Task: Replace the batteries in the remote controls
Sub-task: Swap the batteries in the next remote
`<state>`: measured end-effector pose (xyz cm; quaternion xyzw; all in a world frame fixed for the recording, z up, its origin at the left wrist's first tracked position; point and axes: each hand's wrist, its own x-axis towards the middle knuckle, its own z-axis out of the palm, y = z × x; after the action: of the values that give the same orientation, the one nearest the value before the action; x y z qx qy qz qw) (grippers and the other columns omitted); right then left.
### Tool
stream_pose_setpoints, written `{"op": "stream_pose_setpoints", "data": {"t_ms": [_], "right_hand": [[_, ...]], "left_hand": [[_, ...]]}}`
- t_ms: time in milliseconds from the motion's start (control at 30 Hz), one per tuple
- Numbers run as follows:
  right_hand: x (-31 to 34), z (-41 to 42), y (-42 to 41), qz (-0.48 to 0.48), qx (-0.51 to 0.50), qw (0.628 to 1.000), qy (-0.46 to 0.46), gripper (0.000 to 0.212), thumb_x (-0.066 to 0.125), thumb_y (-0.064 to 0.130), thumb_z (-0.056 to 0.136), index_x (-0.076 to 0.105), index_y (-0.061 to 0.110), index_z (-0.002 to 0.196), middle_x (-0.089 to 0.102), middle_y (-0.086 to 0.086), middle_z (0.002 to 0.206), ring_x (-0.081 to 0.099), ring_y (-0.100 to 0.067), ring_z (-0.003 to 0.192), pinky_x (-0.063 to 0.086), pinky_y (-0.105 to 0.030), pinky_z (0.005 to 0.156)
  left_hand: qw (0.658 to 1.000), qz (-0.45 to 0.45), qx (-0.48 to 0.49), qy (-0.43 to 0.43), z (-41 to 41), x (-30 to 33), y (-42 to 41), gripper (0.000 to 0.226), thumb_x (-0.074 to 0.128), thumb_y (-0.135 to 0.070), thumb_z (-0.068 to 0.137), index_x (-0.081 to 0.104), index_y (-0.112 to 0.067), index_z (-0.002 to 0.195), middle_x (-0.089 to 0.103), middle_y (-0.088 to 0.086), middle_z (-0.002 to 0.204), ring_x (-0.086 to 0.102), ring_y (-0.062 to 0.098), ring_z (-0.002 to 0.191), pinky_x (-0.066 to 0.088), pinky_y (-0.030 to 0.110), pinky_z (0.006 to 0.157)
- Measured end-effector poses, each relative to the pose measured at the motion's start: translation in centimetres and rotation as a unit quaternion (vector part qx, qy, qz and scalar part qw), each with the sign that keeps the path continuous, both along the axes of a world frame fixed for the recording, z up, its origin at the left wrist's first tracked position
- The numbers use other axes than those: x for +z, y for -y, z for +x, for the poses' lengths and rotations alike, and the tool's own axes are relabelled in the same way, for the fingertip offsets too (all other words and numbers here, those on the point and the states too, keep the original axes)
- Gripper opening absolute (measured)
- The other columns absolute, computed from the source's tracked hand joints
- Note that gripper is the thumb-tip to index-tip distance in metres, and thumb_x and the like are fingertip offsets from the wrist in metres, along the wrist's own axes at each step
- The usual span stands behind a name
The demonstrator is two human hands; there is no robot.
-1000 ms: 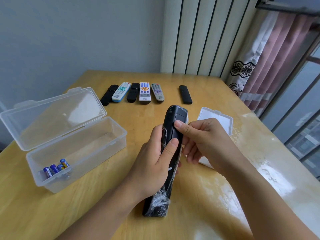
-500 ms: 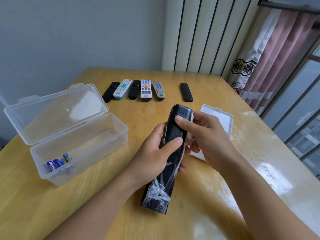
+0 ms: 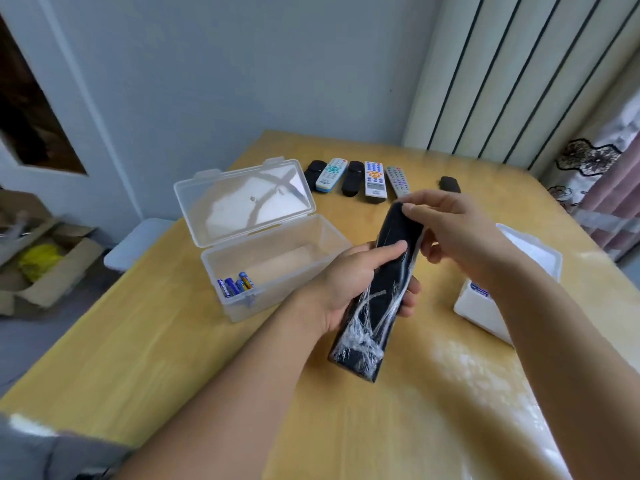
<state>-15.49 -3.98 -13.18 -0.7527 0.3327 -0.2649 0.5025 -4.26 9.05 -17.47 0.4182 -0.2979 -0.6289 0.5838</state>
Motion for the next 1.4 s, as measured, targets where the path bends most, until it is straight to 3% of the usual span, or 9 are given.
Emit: {"op": "stream_pose_setpoints", "data": {"t_ms": [200, 333, 467, 567, 733, 867, 1033, 1233, 1400], "right_hand": [[-2.3, 0.9, 0.7, 0.028, 0.03, 0.998, -0.039, 0.014, 0.068, 0.028, 0.095, 0.073, 0.016, 0.101, 0.063, -0.003, 0.068, 0.049, -0.011, 0.05, 0.04, -0.022, 0.042], [-1.1, -0.7, 2.0, 0.083, 0.029, 0.996, -0.002, 0.02, 0.071, 0.026, 0.092, 0.072, 0.008, 0.102, 0.066, -0.004, 0.071, 0.049, -0.009, 0.051, 0.039, -0.019, 0.044], [3.2, -3.5, 5.1, -0.005, -0.112, 0.987, 0.114, 0.013, 0.067, 0.018, 0.096, 0.068, 0.007, 0.103, 0.061, -0.004, 0.071, 0.051, -0.006, 0.045, 0.046, -0.019, 0.044], [5.8, -4.9, 6.6, -0.085, -0.126, 0.98, 0.13, 0.013, 0.065, 0.013, 0.097, 0.064, 0.005, 0.108, 0.065, -0.008, 0.075, 0.057, -0.008, 0.046, 0.054, -0.023, 0.048], [5.9, -4.5, 7.1, -0.27, -0.17, 0.946, 0.054, 0.017, 0.065, 0.011, 0.093, 0.061, 0.016, 0.108, 0.069, -0.006, 0.094, 0.073, -0.019, 0.063, 0.06, -0.03, 0.058], [2.9, -2.9, 8.8, -0.4, -0.184, 0.897, -0.043, 0.019, 0.064, 0.014, 0.094, 0.056, 0.012, 0.111, 0.067, -0.009, 0.097, 0.062, -0.028, 0.083, 0.048, -0.034, 0.069], [-0.1, -0.4, 13.2, -0.418, -0.167, 0.887, -0.105, 0.012, 0.061, 0.018, 0.098, 0.051, 0.013, 0.103, 0.051, 0.004, 0.096, 0.048, -0.019, 0.08, 0.033, -0.021, 0.058], [-1.8, 1.5, 16.7, -0.392, -0.124, 0.876, -0.253, 0.019, 0.068, 0.016, 0.092, 0.05, 0.016, 0.1, 0.056, -0.006, 0.104, 0.055, -0.025, 0.084, 0.05, -0.039, 0.07], [-2.0, 2.6, 17.1, -0.409, -0.06, 0.832, -0.369, 0.044, 0.086, 0.013, 0.074, 0.054, 0.019, 0.105, 0.059, -0.002, 0.106, 0.06, -0.023, 0.084, 0.052, -0.032, 0.061]], "left_hand": [[0.998, 0.014, 0.048, 0.036, 0.2, -1.2, 0.8, 0.023, 0.061, -0.027, 0.102, 0.059, -0.004, 0.1, 0.069, 0.016, 0.071, 0.065, 0.023, 0.055, 0.058, 0.031, 0.051], [1.0, -0.004, 0.009, 0.025, 0.6, -1.7, 1.1, 0.032, 0.062, -0.03, 0.101, 0.061, -0.002, 0.115, 0.075, 0.02, 0.092, 0.072, 0.028, 0.077, 0.062, 0.034, 0.066], [0.999, 0.008, 0.035, 0.013, 1.2, -1.9, 2.2, 0.04, 0.06, -0.038, 0.1, 0.064, -0.007, 0.124, 0.072, 0.022, 0.112, 0.073, 0.029, 0.09, 0.062, 0.037, 0.069], [0.996, 0.019, 0.089, -0.016, 0.8, -2.2, 3.0, 0.036, 0.064, -0.035, 0.098, 0.062, -0.011, 0.125, 0.069, 0.019, 0.123, 0.075, 0.031, 0.092, 0.061, 0.037, 0.069], [0.991, 0.027, 0.129, 0.007, -0.1, -2.9, 4.0, 0.024, 0.064, -0.025, 0.099, 0.064, -0.012, 0.119, 0.073, 0.014, 0.113, 0.075, 0.028, 0.089, 0.061, 0.036, 0.065], [0.992, 0.021, 0.118, 0.026, 0.0, -3.1, 4.2, 0.022, 0.062, -0.025, 0.1, 0.066, -0.009, 0.115, 0.075, 0.012, 0.102, 0.075, 0.025, 0.085, 0.059, 0.034, 0.064], [0.991, 0.007, 0.099, 0.094, -0.2, -3.8, 4.2, 0.019, 0.063, -0.026, 0.099, 0.071, -0.011, 0.11, 0.075, 0.011, 0.1, 0.074, 0.022, 0.084, 0.058, 0.03, 0.066], [0.99, 0.005, 0.093, 0.104, -0.2, -3.8, 4.3, 0.019, 0.065, -0.027, 0.098, 0.072, -0.012, 0.107, 0.074, 0.01, 0.098, 0.074, 0.021, 0.081, 0.057, 0.029, 0.059], [0.99, 0.003, 0.081, 0.118, -0.1, -3.7, 4.2, 0.019, 0.065, -0.027, 0.098, 0.072, -0.012, 0.108, 0.074, 0.009, 0.099, 0.073, 0.019, 0.079, 0.055, 0.027, 0.054]]}}
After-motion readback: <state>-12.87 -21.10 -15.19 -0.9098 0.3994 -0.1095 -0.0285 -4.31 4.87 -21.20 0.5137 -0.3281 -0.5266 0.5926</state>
